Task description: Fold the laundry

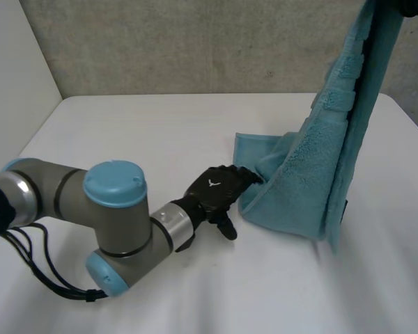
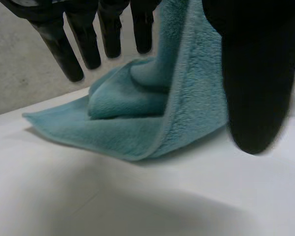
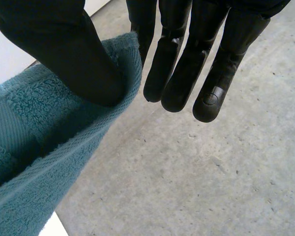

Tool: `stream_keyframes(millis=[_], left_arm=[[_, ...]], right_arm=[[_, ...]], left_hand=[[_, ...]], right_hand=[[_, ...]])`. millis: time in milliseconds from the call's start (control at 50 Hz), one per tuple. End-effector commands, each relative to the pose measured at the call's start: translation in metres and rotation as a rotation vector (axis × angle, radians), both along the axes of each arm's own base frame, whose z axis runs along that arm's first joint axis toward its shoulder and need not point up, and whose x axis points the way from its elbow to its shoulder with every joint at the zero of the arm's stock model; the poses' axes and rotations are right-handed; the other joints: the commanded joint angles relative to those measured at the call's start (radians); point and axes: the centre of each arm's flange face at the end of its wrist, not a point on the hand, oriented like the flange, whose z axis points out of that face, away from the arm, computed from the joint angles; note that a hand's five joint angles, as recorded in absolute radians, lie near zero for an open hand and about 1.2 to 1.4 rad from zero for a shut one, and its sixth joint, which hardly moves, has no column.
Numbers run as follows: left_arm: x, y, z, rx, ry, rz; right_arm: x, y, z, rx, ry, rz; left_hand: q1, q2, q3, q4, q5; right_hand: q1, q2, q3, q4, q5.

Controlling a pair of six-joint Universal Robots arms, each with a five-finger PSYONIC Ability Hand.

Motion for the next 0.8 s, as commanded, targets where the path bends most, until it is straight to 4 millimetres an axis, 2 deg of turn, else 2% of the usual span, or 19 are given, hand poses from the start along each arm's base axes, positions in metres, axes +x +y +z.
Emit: stream_keyframes(millis=[20,80,100,160,240,260,320,340,400,420,440,460,540,620,680,760,800], left_arm=[[-0.029,0.010,-0.015,0.080,0.067,-0.041],[-0.033,0.012,-0.018,0.091,0.074,-0.043],[-0.034,0.010,-0.018,0.091,0.080,-0.025],[-0.032,0.003,-0.015,0.080,0.087,0.043],[-0.023,-0.011,0.002,0.031,0.101,0.190],[-0.018,-0.016,0.019,-0.007,0.118,0.239],[-0.008,-0.020,0.051,-0.068,0.161,0.299],[0.004,-0.028,0.071,-0.104,0.184,0.342],[0.027,-0.040,0.107,-0.183,0.210,0.402],[0.042,-0.044,0.128,-0.242,0.215,0.430],[0.049,-0.046,0.139,-0.274,0.213,0.443],[0.059,-0.044,0.158,-0.340,0.206,0.463],[0.071,-0.030,0.187,-0.477,0.155,0.474],[0.082,-0.013,0.204,-0.591,0.099,0.486],[0.086,-0.006,0.205,-0.628,0.060,0.485],[0.084,-0.004,0.186,-0.627,-0.018,0.468],[0.078,-0.009,0.160,-0.578,-0.080,0.446]], right_arm=[[-0.004,0.002,0.005,-0.003,-0.036,-0.012],[-0.004,0.000,0.003,0.003,-0.036,-0.016],[-0.004,0.000,0.002,0.009,-0.035,-0.019],[-0.006,-0.003,-0.002,0.020,-0.031,-0.029],[-0.011,-0.009,-0.012,0.057,-0.023,-0.055],[-0.011,-0.011,-0.019,0.079,-0.017,-0.063],[-0.012,-0.018,-0.035,0.129,-0.006,-0.073],[-0.013,-0.019,-0.039,0.142,-0.002,-0.076],[-0.014,-0.026,-0.054,0.194,0.008,-0.086],[-0.014,-0.029,-0.060,0.214,0.012,-0.089],[-0.013,-0.032,-0.064,0.232,0.014,-0.089],[-0.012,-0.037,-0.074,0.268,0.019,-0.088],[-0.010,-0.048,-0.093,0.334,0.030,-0.092],[-0.008,-0.066,-0.125,0.426,0.052,-0.111],[-0.008,-0.076,-0.140,0.461,0.061,-0.137],[-0.009,-0.089,-0.167,0.520,0.086,-0.178],[-0.008,-0.097,-0.184,0.557,0.102,-0.193]], left_hand=[[0.410,0.421,0.421,0.425,0.413],[0.789,0.800,0.799,0.803,0.792],[1.066,1.077,1.076,1.080,1.069],[1.092,1.103,1.102,1.106,1.095],[1.092,1.103,1.102,1.106,1.095],[1.092,1.103,1.102,1.106,1.095],[1.092,1.103,1.102,1.106,1.095],[1.092,1.103,1.102,1.106,1.095],[1.092,1.103,1.102,1.106,1.095],[1.092,1.103,1.102,1.106,1.095],[1.092,1.103,1.102,1.106,1.095],[1.092,1.103,1.102,1.106,1.095],[1.092,1.103,1.102,1.106,1.095],[1.092,1.103,1.102,1.106,1.095],[1.092,1.103,1.102,1.106,1.095],[1.092,1.103,1.102,1.106,1.095],[1.092,1.103,1.102,1.106,1.095]], right_hand=[[0.427,0.221,0.212,0.207,0.242],[0.427,0.221,0.212,0.207,0.242],[0.427,0.221,0.212,0.207,0.242],[0.427,0.221,0.212,0.207,0.242],[0.427,0.221,0.212,0.207,0.242],[0.427,0.221,0.212,0.207,0.242],[0.427,0.221,0.212,0.207,0.242],[0.427,0.221,0.212,0.207,0.242],[0.427,0.221,0.212,0.207,0.242],[0.427,0.221,0.212,0.207,0.242],[0.427,0.221,0.212,0.207,0.242],[0.427,0.221,0.212,0.207,0.242],[0.427,0.221,0.212,0.207,0.242],[0.427,0.221,0.212,0.207,0.242],[0.427,0.221,0.212,0.207,0.242],[0.427,0.221,0.212,0.207,0.242],[0.427,0.221,0.212,0.207,0.242]])
